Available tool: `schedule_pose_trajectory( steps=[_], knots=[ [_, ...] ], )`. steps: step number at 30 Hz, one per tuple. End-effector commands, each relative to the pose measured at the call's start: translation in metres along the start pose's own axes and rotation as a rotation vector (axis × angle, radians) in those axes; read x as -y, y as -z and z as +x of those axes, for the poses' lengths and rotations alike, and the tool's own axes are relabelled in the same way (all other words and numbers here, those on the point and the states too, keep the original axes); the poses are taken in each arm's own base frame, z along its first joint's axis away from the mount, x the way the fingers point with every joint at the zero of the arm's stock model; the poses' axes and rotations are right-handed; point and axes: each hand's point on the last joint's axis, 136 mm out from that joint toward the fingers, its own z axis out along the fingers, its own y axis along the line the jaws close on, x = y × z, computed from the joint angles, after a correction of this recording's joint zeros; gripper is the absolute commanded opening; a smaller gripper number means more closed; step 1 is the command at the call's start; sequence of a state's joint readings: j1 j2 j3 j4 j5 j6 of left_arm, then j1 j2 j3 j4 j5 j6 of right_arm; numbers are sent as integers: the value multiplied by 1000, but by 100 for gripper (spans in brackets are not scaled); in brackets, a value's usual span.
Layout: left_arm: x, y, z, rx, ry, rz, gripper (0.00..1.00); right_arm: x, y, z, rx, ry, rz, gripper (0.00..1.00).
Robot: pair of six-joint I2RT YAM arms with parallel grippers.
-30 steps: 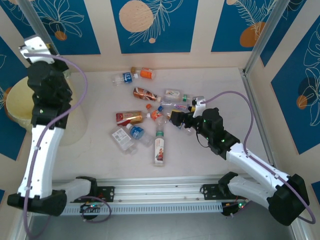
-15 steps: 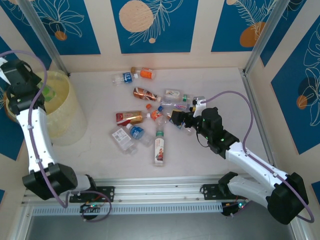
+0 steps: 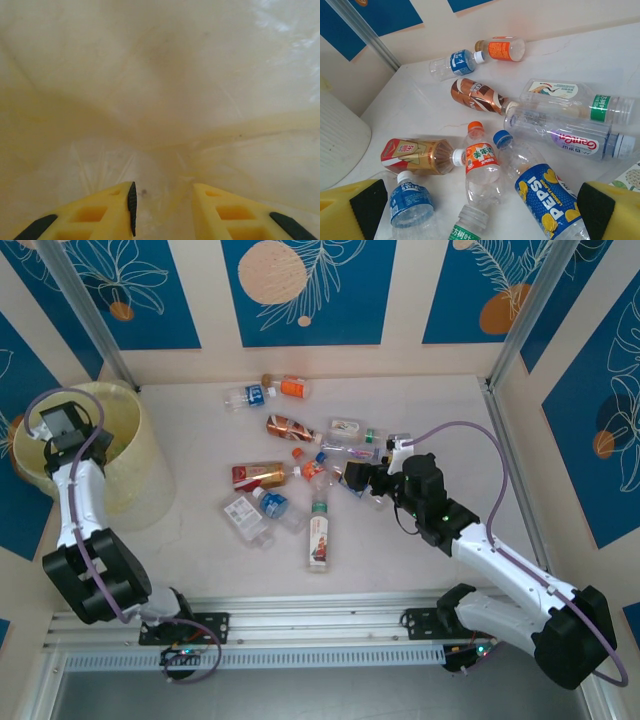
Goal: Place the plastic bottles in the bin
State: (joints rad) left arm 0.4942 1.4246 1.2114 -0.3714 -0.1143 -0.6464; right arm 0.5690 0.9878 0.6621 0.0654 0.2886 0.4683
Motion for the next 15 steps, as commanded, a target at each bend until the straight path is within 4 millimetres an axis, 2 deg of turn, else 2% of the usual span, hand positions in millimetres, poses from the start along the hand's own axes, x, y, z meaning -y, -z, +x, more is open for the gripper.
schedule_pose_trajectory(
  steps=[1,4,8,15],
  knots=[
    [0,-12,9,-27,44,30,25,-5,3,-18,36,-23,0,99],
    [-3,-12,12,-32,42,17,40,-4,4,-17,29,-30,1,99],
    [-2,-1,0,12,30,11,62,-3,3,-14,20,-32,7,99],
    [-2,22,-17,75,7,0,81,0,3,-10,19,-22,15,99]
  ],
)
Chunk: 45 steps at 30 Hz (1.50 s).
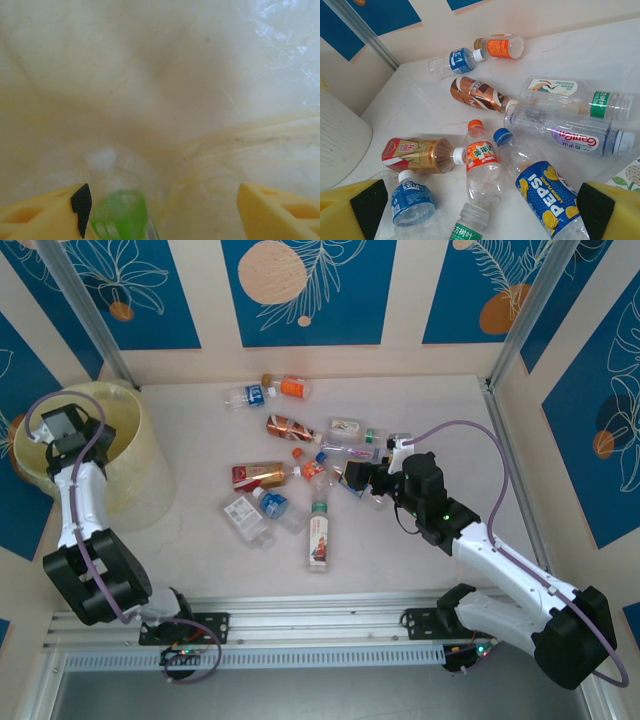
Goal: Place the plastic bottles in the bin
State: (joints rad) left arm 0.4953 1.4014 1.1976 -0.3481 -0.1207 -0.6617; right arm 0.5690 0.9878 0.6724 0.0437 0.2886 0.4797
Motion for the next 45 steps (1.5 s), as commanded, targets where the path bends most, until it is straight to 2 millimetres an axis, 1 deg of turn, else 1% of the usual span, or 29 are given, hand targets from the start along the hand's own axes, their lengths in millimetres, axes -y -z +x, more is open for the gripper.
schedule_pose_trajectory(
  steps=[1,5,8,11,14,15,18,21,23,24,26,28,31,33,35,37,39,42,45],
  knots=[
    [-2,18,-13,48,-18,-7,84,0,2,-10,29,-9,10,99],
    [9,28,-21,49,-33,20,87,0,1,-9,27,-7,10,99],
    [20,40,-32,76,-35,69,88,1,1,-8,25,-8,9,99],
    [43,63,-42,98,-66,142,89,5,1,-3,17,-19,25,100],
    [72,90,-45,136,-164,177,97,13,1,3,4,-41,58,100],
    [82,100,-43,156,-205,182,100,19,1,6,-2,-50,86,100],
    [105,121,-38,212,-289,187,100,39,1,17,-23,-77,173,99],
    [127,133,-27,212,-318,247,100,56,0,28,-63,-82,205,100],
    [147,141,-13,186,-332,335,100,59,-4,39,-128,-60,165,100],
    [161,147,-3,162,-342,413,100,60,-5,45,-171,-54,146,100],
    [187,160,19,99,-350,577,100,62,-9,57,-263,-41,128,100],
    [213,178,46,25,-375,748,100,64,-12,68,-368,-14,131,99],
    [236,203,86,-80,-415,929,100,66,-15,78,-484,20,154,100],
    [244,217,112,-158,-429,1024,100,74,-18,79,-508,29,205,100],
    [249,227,136,-231,-437,1093,100,88,-21,78,-503,1,283,100],
    [250,235,159,-292,-446,1142,100,101,-23,74,-502,-106,333,99],
    [247,236,176,-330,-460,1156,100,108,-28,69,-494,-204,340,99],
    [235,223,193,-364,-469,1116,100,124,-40,64,-457,-296,433,100],
    [223,209,202,-374,-466,1058,100,139,-53,66,-467,-381,540,99]
  ],
)
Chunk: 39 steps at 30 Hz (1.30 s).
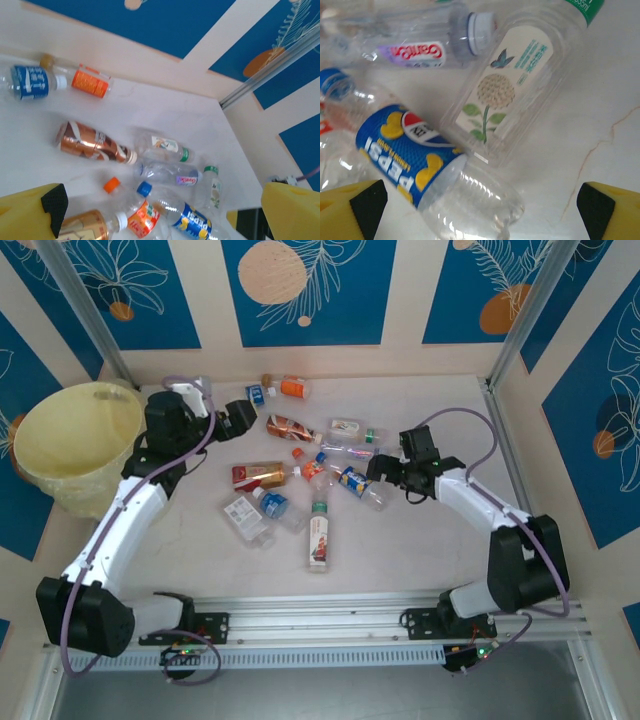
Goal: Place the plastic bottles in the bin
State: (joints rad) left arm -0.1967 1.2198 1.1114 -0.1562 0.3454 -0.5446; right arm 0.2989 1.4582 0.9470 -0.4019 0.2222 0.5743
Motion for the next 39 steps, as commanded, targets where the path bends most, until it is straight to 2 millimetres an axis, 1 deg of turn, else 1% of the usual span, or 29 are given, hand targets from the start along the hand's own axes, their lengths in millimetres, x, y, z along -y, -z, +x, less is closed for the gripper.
schedule_pose_trajectory(
  steps=[1,3,6,9,11,13,15,17,18,22,27,30,32,35,39],
  knots=[
    [3,5,1,24,1,16,100,10,-13,-13,0,-170,121,100],
    [-1,5,5,19,2,4,100,17,-22,-19,6,-198,179,100],
    [-5,7,6,19,-10,-23,100,17,-35,-22,8,-204,210,100],
    [-10,9,6,27,-21,-51,100,16,-46,-22,-6,-173,233,100],
    [-14,9,6,32,-23,-68,100,14,-54,-21,-31,-154,226,98],
    [-16,7,7,30,-22,-76,100,14,-60,-20,-43,-147,229,94],
    [-17,5,9,21,-17,-74,100,20,-61,-19,-42,-155,261,92],
    [-18,3,11,13,-13,-73,100,28,-62,-17,-42,-154,297,86],
    [-19,2,11,11,-13,-75,100,32,-63,-16,-48,-150,312,84],
    [-24,-4,13,-3,-9,-94,100,42,-65,-14,-55,-155,336,83],
    [-27,-10,15,-24,11,-98,100,40,-73,-15,-54,-141,317,77],
    [-29,-13,18,-38,20,-102,100,38,-76,-14,-46,-126,307,72],
    [-30,-14,18,-41,19,-107,100,37,-77,-13,-46,-122,302,71],
    [-33,-13,19,-45,20,-119,100,39,-74,-13,-31,-116,308,67],
    [-34,-14,21,-50,13,-124,100,40,-57,-18,36,-106,306,61]
  ],
)
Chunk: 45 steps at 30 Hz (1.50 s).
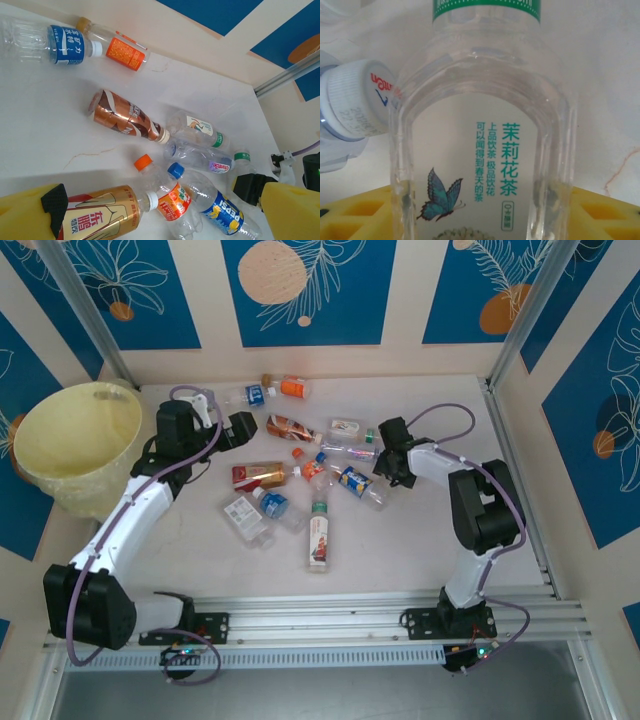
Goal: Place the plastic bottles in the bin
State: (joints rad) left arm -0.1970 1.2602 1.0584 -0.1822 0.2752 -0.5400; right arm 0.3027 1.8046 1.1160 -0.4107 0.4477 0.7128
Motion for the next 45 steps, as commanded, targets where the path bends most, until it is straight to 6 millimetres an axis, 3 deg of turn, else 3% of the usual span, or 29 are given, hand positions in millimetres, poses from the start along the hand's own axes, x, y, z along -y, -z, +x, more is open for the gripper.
schedule_pose_trajectory(
  steps=[1,8,14,23,27,33,38,45],
  knots=[
    [2,1,-6,11,-25,-9,100,9,20,-8,92,0,10,59],
    [11,-9,1,-34,-3,60,100,15,56,-18,272,-14,-90,35],
    [25,-16,13,-119,-4,154,100,-6,100,-26,436,70,-261,1],
    [47,-28,27,-159,8,238,100,-72,174,-6,564,273,-652,0],
    [68,-32,35,-174,-29,298,100,-102,202,11,560,394,-833,0],
    [114,-36,43,-244,-23,455,100,-143,215,45,396,537,-1022,0],
    [144,-38,43,-242,18,599,100,-172,227,55,333,572,-1117,0],
    [135,-35,23,-119,-50,480,100,-196,237,69,219,601,-1199,0]
  ],
)
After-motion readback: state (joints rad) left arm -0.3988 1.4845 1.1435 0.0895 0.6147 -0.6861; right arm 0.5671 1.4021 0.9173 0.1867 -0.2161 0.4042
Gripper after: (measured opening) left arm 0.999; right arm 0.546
